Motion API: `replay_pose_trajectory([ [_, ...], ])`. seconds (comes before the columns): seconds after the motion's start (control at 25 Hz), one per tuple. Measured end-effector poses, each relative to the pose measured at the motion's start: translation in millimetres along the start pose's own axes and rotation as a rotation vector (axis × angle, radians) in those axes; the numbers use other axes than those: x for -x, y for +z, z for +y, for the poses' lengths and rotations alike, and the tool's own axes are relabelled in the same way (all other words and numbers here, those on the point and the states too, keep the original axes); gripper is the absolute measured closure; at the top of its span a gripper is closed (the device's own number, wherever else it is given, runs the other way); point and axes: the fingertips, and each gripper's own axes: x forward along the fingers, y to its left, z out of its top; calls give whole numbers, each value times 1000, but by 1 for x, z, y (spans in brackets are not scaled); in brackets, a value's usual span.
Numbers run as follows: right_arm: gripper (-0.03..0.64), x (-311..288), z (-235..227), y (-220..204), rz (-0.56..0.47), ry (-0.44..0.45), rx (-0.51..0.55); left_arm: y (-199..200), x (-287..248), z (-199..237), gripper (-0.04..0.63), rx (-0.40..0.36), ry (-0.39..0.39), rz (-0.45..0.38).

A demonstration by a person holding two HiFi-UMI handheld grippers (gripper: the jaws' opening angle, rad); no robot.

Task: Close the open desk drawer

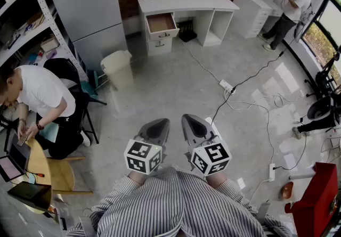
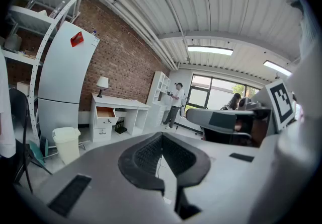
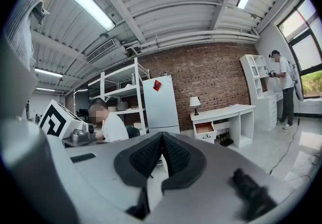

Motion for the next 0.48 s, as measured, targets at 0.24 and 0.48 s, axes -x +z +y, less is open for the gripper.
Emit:
replay_pose_trajectory([
  [0.24,601,-4,-8,-2,0,-11,9,4,-6,1,583,-13,-7,1],
  [0.48,601,-4,-10,-3,8,5,9,0,-12,-5,583,-12,-13,11],
])
